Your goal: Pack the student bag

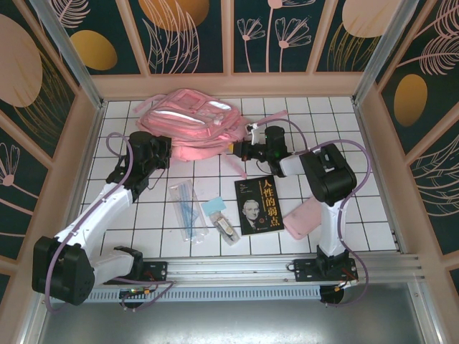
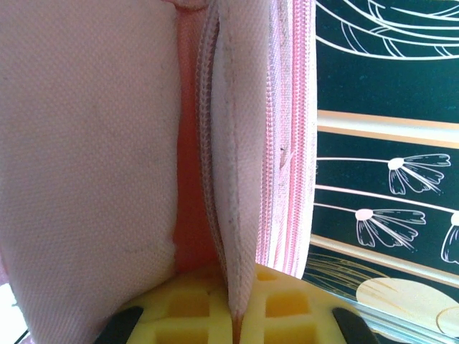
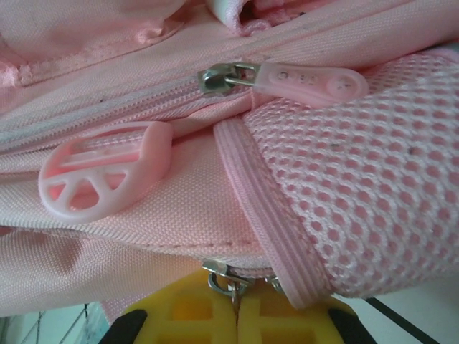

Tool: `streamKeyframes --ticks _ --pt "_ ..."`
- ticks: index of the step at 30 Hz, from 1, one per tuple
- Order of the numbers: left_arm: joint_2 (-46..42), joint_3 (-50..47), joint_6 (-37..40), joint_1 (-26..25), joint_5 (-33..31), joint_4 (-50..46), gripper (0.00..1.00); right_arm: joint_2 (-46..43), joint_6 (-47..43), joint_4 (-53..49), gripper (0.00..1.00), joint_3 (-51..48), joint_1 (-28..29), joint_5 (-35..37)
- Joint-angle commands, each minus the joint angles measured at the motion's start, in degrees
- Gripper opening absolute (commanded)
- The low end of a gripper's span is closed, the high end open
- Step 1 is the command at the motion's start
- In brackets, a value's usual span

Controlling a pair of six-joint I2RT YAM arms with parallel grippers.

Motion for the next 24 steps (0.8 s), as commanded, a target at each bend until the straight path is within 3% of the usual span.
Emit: streamKeyframes --ticks 1,8,16,20,24 --pt "-0.8 -1.3 3.2 -0.8 -1.2 8.2 0.00 -5.0 0.5 -2.8 0.00 -0.1 -0.7 -0.3" --pt "5.9 -7.6 6.8 -3.9 -4.7 17.5 0.00 -13.3 -2.6 -23.9 0.00 2.3 1.3 -1.6" --pt "11.3 -4.8 10.7 -6.9 -6.4 19.9 0.00 -14.7 -11.1 -45.0 0.00 9.8 6.9 0.1" --pt "11.3 -2.9 14.8 -6.9 -12.9 18.1 0.00 -17.6 -13.0 -50.2 0.00 8.2 6.9 3.0" --pt "15.2 -3.4 11.3 -7.1 -8.3 23.6 0.00 -16.1 -12.4 -51.6 0.00 11.4 9.3 0.8"
